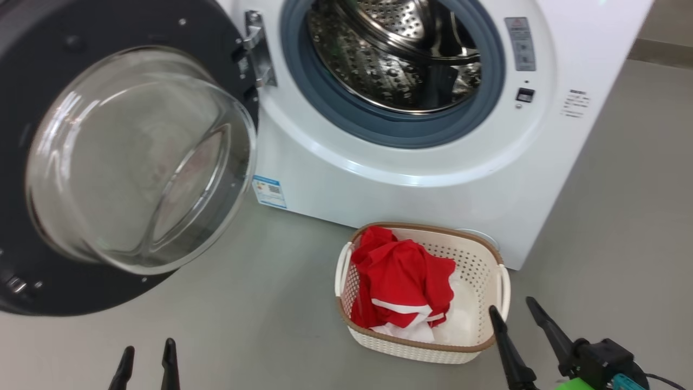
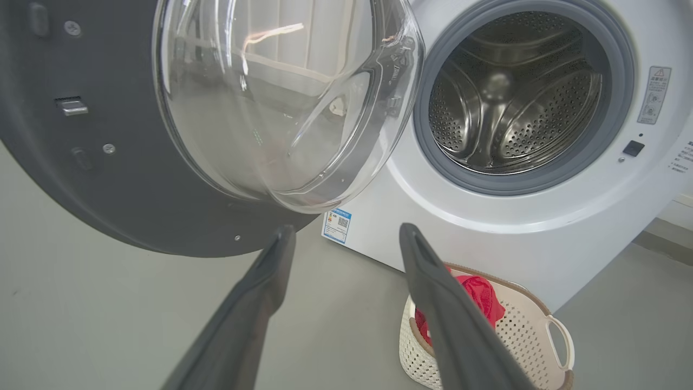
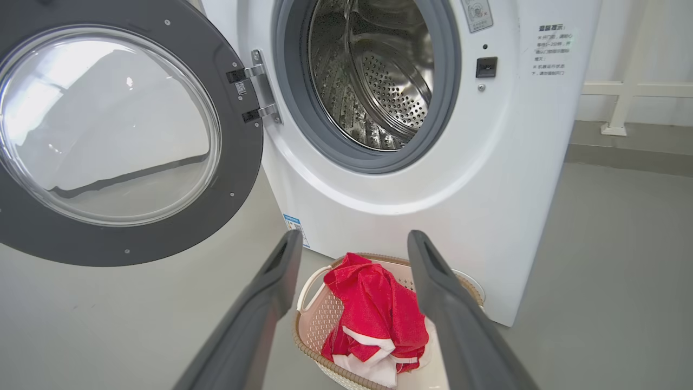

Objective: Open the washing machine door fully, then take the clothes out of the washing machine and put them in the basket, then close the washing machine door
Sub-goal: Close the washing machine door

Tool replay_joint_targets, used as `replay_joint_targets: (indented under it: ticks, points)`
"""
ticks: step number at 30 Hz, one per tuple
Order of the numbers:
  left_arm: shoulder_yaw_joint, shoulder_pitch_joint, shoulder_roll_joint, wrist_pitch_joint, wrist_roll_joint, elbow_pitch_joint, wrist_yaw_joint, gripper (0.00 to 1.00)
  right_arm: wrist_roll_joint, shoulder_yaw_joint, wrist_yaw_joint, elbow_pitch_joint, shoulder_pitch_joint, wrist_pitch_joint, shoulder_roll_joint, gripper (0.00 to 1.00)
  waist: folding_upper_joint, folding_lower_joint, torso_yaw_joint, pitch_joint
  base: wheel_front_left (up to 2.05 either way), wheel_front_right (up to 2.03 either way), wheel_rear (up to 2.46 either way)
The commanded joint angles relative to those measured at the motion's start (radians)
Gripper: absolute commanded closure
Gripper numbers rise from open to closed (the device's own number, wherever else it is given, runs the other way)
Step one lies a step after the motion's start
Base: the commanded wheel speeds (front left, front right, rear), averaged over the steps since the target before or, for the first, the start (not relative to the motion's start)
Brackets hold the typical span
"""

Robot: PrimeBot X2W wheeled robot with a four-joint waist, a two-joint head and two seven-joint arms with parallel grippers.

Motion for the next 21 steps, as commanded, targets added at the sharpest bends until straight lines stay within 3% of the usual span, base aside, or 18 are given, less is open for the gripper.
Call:
replay_joint_targets:
  ticks: [1,10,21]
  points:
    - [0.033,-0.012,0.007,-0.006,-0.010,-0.031,0.009,0.00,0.001,0.035,0.006,-0.017,-0.049,-0.006,-0.015,0.00,0.0000,0.0000,0.041,0.003,0.00,0.00,0.00]
    - [0.053,0.014,0.007,-0.006,-0.074,-0.066,0.046,0.00,0.015,0.103,0.006,0.021,-0.121,-0.006,-0.028,0.00,0.0000,0.0000,0.062,0.017,0.00,0.00,0.00]
    - [0.058,0.041,0.007,-0.006,-0.099,-0.091,0.061,0.00,0.028,0.123,0.006,0.035,-0.135,-0.006,-0.020,0.00,0.0000,0.0000,0.067,0.007,0.00,0.00,0.00]
